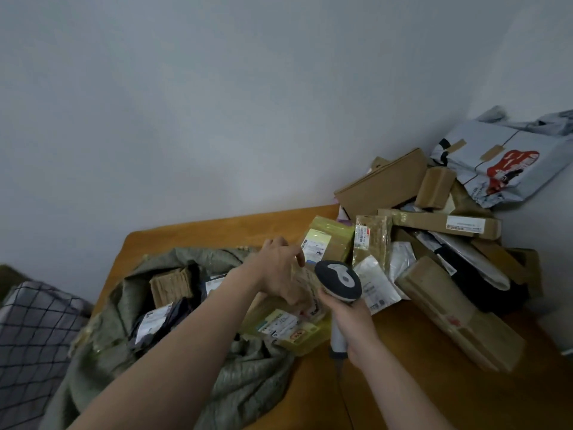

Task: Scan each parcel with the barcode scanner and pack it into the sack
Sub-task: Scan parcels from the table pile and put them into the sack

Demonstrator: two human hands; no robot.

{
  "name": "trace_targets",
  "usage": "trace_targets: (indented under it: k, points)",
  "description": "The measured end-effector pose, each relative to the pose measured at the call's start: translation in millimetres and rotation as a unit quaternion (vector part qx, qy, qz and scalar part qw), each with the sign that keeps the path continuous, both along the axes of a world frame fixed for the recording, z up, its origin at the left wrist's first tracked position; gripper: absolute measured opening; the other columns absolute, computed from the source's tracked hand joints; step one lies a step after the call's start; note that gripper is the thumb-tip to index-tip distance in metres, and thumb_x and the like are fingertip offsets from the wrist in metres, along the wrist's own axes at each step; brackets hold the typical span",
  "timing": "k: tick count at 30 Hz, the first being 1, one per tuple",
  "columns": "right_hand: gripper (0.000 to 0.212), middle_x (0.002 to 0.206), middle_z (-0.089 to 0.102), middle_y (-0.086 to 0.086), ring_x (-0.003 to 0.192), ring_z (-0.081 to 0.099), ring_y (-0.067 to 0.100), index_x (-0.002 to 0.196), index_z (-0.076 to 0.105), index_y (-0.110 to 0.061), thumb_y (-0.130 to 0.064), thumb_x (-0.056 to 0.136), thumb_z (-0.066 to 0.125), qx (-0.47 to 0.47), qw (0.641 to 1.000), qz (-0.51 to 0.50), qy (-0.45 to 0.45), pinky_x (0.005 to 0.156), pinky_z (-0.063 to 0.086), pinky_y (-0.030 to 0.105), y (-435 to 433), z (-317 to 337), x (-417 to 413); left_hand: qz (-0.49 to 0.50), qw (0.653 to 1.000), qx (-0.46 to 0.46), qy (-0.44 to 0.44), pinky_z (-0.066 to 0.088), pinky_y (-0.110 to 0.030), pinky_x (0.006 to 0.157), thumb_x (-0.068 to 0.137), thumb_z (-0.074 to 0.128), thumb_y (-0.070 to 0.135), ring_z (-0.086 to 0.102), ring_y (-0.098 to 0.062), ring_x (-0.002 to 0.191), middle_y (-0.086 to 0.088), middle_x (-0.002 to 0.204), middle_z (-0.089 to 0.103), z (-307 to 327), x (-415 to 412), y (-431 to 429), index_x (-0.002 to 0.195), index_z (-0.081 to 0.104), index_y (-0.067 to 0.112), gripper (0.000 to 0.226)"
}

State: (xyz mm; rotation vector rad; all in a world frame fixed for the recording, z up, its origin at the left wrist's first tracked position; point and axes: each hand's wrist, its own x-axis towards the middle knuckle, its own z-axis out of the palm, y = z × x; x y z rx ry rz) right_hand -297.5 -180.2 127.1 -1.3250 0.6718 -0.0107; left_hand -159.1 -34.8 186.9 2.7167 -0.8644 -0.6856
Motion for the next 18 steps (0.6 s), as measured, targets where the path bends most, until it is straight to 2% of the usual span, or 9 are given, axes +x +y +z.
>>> trace_targets:
  k: [3, 5, 9, 13, 15, 18]
  points:
    - [0.054, 0.13, 0.063, 0.001, 0.122, 0.056, 0.026, 0.133, 0.058, -0.025, -0.033, 0.085, 0.083, 0.032, 0.999, -0.022, 0.016, 0.105, 0.047, 0.045, -7, -12, -6, 0.007, 0.999, -0.046, -0.006, 0.04, -0.035, 0.093, 0.055, 0.099, 0.041, 0.039, -0.025, 0.121, -0.006, 0.137, 0.033, -26, -7, -12, 0.124, 0.044, 0.032, 0.088]
    - [0.054, 0.131, 0.06, 0.001, 0.125, 0.054, 0.026, 0.13, 0.054, -0.029, -0.032, 0.085, 0.083, 0.041, 0.998, -0.028, 0.023, 0.108, 0.045, 0.046, -10, -18, -9, 0.028, 0.995, -0.093, -0.017, 0.041, -0.029, 0.084, 0.057, 0.097, 0.035, 0.047, -0.026, 0.111, -0.005, 0.132, 0.032, -41, -14, -17, 0.122, 0.04, 0.025, 0.087]
    - [0.067, 0.133, 0.061, 0.003, 0.126, 0.055, 0.027, 0.141, 0.053, -0.023, -0.033, 0.083, 0.085, 0.04, 0.997, -0.046, 0.045, 0.11, 0.045, 0.048, -14, -31, -11, 0.123, 0.972, -0.197, -0.038, 0.045, -0.03, 0.086, 0.05, 0.096, 0.045, 0.048, -0.021, 0.11, 0.005, 0.118, 0.039, -55, -24, -22, 0.114, 0.035, 0.028, 0.09]
    - [0.068, 0.132, 0.063, 0.004, 0.123, 0.057, 0.028, 0.14, 0.055, -0.021, -0.034, 0.081, 0.086, 0.039, 0.997, -0.038, 0.06, 0.11, 0.045, 0.051, -20, -40, -6, 0.213, 0.955, -0.196, -0.058, 0.049, -0.036, 0.09, 0.04, 0.092, 0.068, 0.046, -0.014, 0.107, 0.014, 0.109, 0.048, -64, -28, -18, 0.106, 0.035, 0.035, 0.093]
    - [0.066, 0.132, 0.062, 0.005, 0.124, 0.056, 0.028, 0.139, 0.055, -0.02, -0.034, 0.083, 0.085, 0.041, 0.997, -0.033, 0.065, 0.111, 0.045, 0.051, -23, -42, -3, 0.224, 0.959, -0.165, -0.058, 0.049, -0.043, 0.099, 0.039, 0.089, 0.074, 0.048, -0.016, 0.113, 0.012, 0.118, 0.051, -70, -28, -9, 0.111, 0.038, 0.038, 0.095]
    - [0.061, 0.129, 0.06, 0.004, 0.125, 0.054, 0.029, 0.136, 0.053, -0.02, -0.034, 0.085, 0.083, 0.043, 0.996, -0.029, 0.074, 0.112, 0.043, 0.051, -30, -45, 2, 0.234, 0.968, -0.074, -0.047, 0.035, -0.059, 0.116, 0.038, 0.079, 0.083, 0.038, -0.033, 0.141, -0.002, 0.152, 0.039, -84, -26, 13, 0.136, 0.039, 0.049, 0.111]
